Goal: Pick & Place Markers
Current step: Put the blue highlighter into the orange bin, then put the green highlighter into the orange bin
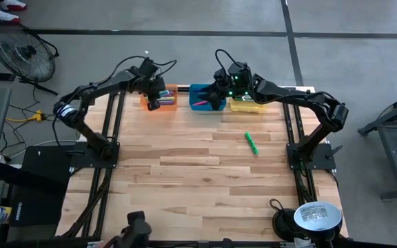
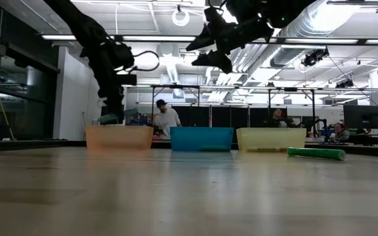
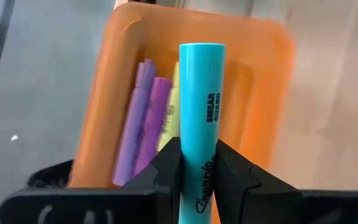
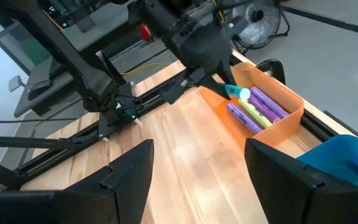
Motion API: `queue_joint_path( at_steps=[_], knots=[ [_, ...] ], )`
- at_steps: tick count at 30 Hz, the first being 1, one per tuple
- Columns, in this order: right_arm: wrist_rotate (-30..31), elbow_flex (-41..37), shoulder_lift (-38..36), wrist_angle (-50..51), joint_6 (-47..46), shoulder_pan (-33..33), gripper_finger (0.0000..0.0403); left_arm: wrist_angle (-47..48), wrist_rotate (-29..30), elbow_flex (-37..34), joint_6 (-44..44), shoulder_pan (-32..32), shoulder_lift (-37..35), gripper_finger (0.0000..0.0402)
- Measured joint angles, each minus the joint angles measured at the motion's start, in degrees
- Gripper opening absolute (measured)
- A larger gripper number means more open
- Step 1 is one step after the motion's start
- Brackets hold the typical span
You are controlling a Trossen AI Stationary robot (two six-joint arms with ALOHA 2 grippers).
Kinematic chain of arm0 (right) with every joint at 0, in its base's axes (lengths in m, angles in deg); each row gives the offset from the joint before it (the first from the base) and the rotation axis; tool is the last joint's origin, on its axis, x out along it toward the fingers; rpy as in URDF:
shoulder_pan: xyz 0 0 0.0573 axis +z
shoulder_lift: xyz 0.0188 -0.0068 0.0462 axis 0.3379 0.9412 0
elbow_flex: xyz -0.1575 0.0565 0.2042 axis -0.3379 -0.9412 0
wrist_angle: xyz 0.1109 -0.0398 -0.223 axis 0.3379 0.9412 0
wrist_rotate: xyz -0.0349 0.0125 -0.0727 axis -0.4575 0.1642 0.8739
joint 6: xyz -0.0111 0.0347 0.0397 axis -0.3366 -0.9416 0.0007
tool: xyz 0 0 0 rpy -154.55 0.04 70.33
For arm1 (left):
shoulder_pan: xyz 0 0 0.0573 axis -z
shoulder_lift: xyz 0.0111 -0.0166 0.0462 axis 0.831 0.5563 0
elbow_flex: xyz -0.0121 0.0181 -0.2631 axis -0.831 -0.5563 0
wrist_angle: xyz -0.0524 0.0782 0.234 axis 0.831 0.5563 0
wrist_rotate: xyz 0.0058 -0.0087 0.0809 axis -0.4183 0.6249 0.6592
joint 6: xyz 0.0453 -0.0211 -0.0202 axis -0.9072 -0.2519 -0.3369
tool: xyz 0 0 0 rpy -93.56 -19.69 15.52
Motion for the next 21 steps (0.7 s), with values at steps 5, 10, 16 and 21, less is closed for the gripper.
queue_joint_path(
  at_steps=[5, 10, 16, 21],
  knots=[
    [0.94, 0.00, 0.00, 0.16, 0.00, 0.04, 0.0240, 3.51, 1.07, 5.63, -1.38, 0.00, 4.89, 0.0056],
    [0.94, 0.00, 0.00, 0.93, 0.00, 0.04, 0.0240, 6.15, 3.66, 9.06, -1.53, 0.02, 7.63, 0.0079],
    [1.36, 0.00, 0.00, 2.74, 0.02, 0.04, 0.0240, 5.60, 5.55, 9.42, -1.55, 0.02, 7.90, 0.0171],
    [1.38, 0.00, 0.00, 2.74, 0.02, 0.04, 0.0240, 5.79, 5.86, 9.42, -1.33, 0.02, 7.90, 0.0186]
  ],
)
